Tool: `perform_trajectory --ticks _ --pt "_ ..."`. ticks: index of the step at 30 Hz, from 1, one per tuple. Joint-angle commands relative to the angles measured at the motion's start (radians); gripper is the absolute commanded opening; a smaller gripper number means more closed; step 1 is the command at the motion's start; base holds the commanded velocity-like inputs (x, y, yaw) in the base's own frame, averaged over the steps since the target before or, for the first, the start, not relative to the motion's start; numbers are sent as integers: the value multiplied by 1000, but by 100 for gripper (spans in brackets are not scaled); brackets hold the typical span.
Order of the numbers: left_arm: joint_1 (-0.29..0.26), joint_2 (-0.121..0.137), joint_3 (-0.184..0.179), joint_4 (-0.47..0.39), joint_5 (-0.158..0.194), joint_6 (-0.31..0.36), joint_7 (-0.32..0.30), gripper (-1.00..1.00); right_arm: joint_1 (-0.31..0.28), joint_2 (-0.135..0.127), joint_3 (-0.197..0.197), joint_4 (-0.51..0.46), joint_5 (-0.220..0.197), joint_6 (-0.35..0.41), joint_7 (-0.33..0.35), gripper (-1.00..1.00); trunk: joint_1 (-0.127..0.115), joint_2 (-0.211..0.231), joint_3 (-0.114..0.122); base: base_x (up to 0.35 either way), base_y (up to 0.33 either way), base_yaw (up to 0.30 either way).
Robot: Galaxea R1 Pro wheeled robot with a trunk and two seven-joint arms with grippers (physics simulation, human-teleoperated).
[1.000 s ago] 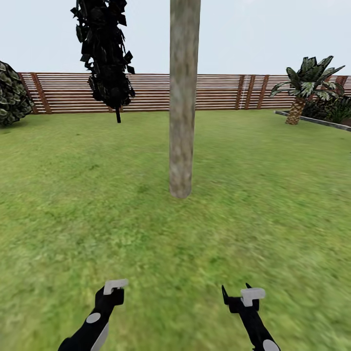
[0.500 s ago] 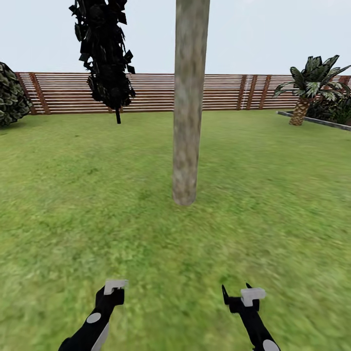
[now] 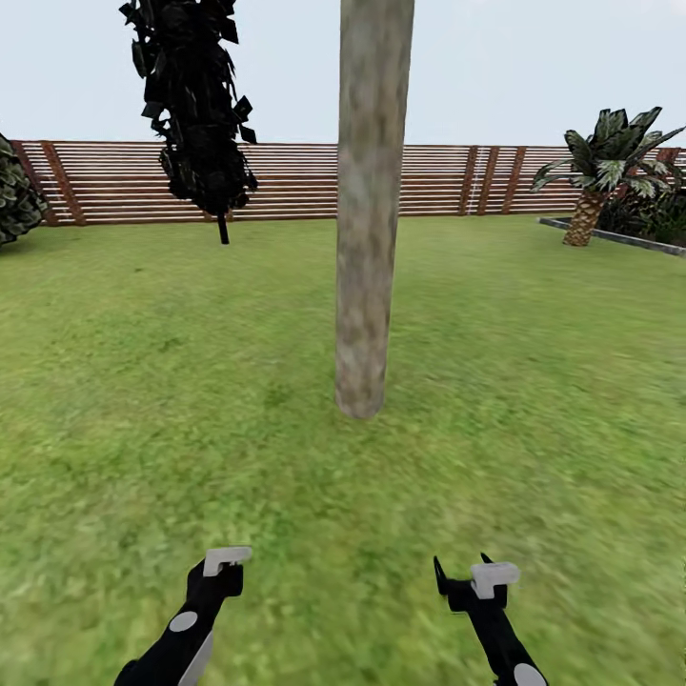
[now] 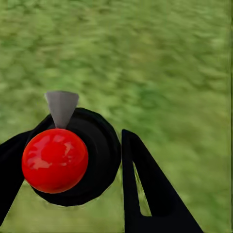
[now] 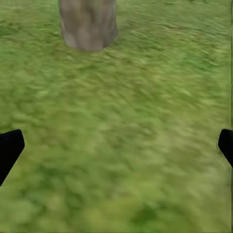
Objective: In the garden, pick up the pesticide atomizer on the floor and spray pesticide onto both trees until each tree trunk is fully covered.
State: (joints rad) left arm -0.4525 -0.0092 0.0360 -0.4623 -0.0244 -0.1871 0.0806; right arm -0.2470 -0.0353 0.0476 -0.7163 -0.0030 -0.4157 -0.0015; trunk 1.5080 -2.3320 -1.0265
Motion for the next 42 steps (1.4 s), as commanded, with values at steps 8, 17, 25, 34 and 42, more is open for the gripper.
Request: perform_trajectory --ticks 8,17,25,34,42 --pt "0 0 2 0 0 0 0 -100 0 0 0 0 0 0 0 100 0 0 0 340 80 -286" --pt "0 0 2 0 0 0 -1 -100 0 0 1 -2 0 0 2 100 0 0 0 340 102 -49" --pt "0 0 0 0 0 0 -1 -100 0 0 2 -2 0 0 2 100 0 0 0 340 98 0" --pt "0 0 -1 1 -3 0 -2 -100 0 0 2 -2 0 1 5 100 0 0 0 340 17 0" --pt "0 0 -1 1 -4 0 -1 -100 0 0 2 -2 0 0 5 100 0 0 0 275 -85 0"
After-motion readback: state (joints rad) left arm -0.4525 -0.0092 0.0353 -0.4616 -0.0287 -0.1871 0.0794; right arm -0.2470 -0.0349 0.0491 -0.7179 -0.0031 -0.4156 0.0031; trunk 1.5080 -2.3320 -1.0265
